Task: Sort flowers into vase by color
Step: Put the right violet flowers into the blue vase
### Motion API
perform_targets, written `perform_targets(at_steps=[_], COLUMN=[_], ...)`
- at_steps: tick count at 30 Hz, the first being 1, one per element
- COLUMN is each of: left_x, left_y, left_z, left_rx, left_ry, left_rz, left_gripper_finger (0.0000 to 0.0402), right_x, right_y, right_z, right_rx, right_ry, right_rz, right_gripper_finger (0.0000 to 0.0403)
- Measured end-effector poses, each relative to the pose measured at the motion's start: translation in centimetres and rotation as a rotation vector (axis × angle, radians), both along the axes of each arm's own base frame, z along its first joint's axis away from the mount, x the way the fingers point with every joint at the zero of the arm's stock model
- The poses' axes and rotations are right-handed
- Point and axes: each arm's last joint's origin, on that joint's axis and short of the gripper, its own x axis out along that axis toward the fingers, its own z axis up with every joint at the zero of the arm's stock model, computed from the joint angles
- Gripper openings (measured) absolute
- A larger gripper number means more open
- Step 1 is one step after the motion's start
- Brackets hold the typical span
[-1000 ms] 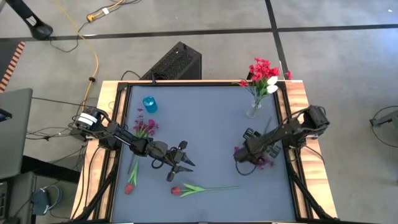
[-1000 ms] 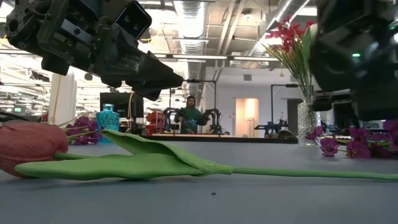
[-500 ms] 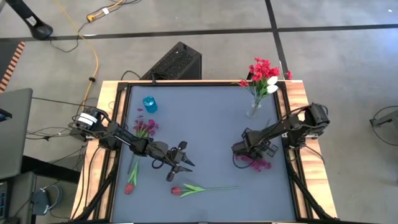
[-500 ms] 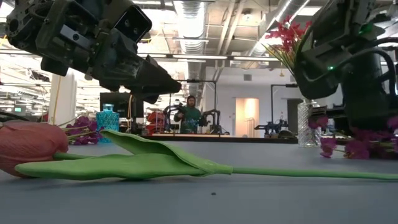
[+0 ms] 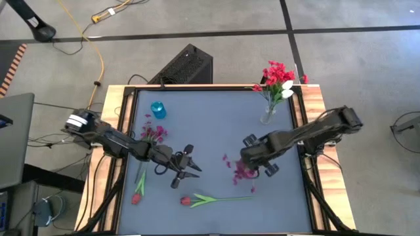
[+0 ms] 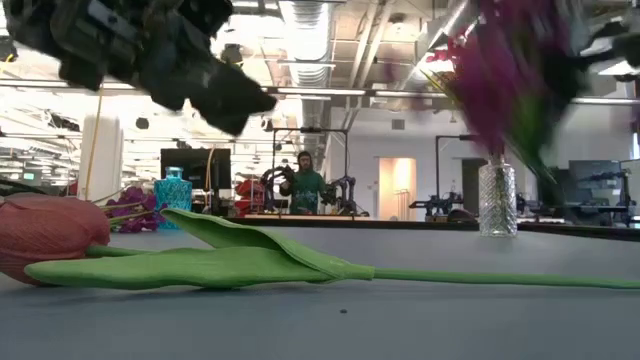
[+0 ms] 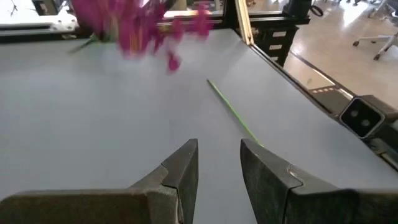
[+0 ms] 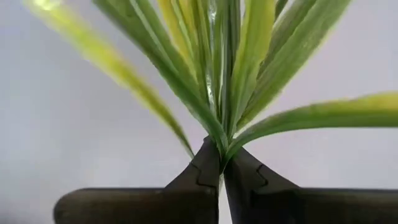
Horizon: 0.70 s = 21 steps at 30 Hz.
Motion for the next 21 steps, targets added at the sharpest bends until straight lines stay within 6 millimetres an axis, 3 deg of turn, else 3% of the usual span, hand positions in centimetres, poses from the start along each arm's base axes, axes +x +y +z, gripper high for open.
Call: perform_targets(at_steps=[6, 10, 16, 21], left_x=[-1.5, -1.4, -0.8, -0.2], left_y=[0.5, 0.4, 0.1, 0.2], left_z=[2.8, 3.8, 5.1, 5.2], left_rx=[0.038, 0.027, -0.023, -0.035], left_ry=[-0.047, -0.14, -0.349, -0.423], left_rz=[0.014, 0.001, -0.039, 0.032], left_gripper_finger=[0.0108, 0.0108, 0.0108, 0.0108], right_x=[-1.1, -1.9, -1.5, 1.2], right_y=[-0.4, -1.5, -2.5, -2.0], right_z=[7.4, 10.7, 10.6, 9.8], right_rx=[0.2, 0.393, 0.535, 0.583], right_ry=[-0.593, -0.96, -1.106, -1.175], right_rz=[-0.084, -0.305, -0.481, -0.474], right_gripper_finger=[0.0028, 0.0026, 0.0033, 0.0029])
